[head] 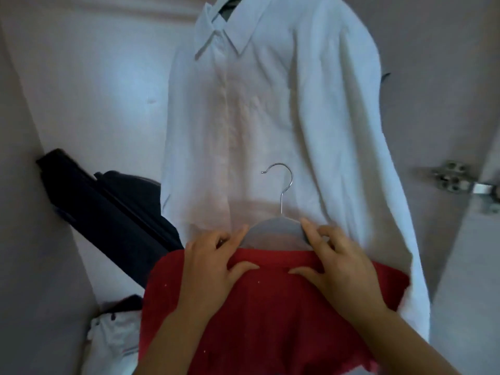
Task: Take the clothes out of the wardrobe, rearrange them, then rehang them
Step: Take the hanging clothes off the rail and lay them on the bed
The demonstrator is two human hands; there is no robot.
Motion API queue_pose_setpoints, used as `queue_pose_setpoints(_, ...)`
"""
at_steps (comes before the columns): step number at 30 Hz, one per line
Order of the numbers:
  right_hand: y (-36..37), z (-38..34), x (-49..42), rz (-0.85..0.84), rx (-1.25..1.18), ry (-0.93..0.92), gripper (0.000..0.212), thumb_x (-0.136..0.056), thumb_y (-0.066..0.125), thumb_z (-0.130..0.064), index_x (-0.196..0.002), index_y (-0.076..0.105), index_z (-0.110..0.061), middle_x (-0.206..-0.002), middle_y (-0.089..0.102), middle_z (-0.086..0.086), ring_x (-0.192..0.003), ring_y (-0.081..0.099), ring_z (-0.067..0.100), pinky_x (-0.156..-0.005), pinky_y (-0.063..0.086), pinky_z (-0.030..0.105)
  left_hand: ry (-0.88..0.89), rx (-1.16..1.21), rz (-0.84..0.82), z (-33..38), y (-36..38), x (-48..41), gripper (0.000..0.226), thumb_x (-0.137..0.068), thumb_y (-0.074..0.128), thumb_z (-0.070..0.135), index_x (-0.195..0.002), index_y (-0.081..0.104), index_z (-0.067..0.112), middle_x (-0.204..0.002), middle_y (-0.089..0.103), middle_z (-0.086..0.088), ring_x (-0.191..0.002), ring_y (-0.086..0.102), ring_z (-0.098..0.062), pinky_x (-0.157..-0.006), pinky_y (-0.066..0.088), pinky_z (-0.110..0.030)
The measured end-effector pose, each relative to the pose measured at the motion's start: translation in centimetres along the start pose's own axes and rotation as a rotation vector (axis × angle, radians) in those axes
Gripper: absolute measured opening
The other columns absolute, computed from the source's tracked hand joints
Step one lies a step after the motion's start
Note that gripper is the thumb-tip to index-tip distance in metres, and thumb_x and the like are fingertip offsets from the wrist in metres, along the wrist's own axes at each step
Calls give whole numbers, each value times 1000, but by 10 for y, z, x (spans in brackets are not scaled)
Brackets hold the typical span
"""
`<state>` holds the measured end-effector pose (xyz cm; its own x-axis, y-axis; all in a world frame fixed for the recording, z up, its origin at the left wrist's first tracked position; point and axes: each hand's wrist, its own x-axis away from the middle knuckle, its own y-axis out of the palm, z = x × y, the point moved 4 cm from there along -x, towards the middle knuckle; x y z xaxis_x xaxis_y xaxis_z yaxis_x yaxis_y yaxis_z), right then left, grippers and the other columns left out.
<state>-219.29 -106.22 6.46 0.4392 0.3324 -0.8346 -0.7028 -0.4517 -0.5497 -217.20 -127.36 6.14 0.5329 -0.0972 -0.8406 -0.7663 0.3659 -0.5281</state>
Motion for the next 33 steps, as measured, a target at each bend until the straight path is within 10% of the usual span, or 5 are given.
queue_pose_setpoints(21,-402,-113,342,-125,680,700,71,-70,64,-55,-128,50,-17,-109,44,-1,-71,61,21,-59,53,32,468,833,-205,361,-101,202,56,-67,54,59,-114,55,28,-85,49,6,-75,44,-12,-67,47,-37)
queue_pose_setpoints(33,-697,-360,541,-103,1153,1223,80,-64,76,-52,-131,45,-25,-110,51,0,-78,64,24,-61,55,35,875,1316,-403,606,-350,400,60,-71,51,60,-113,68,19,-82,57,1,-79,45,-11,-72,43,-36)
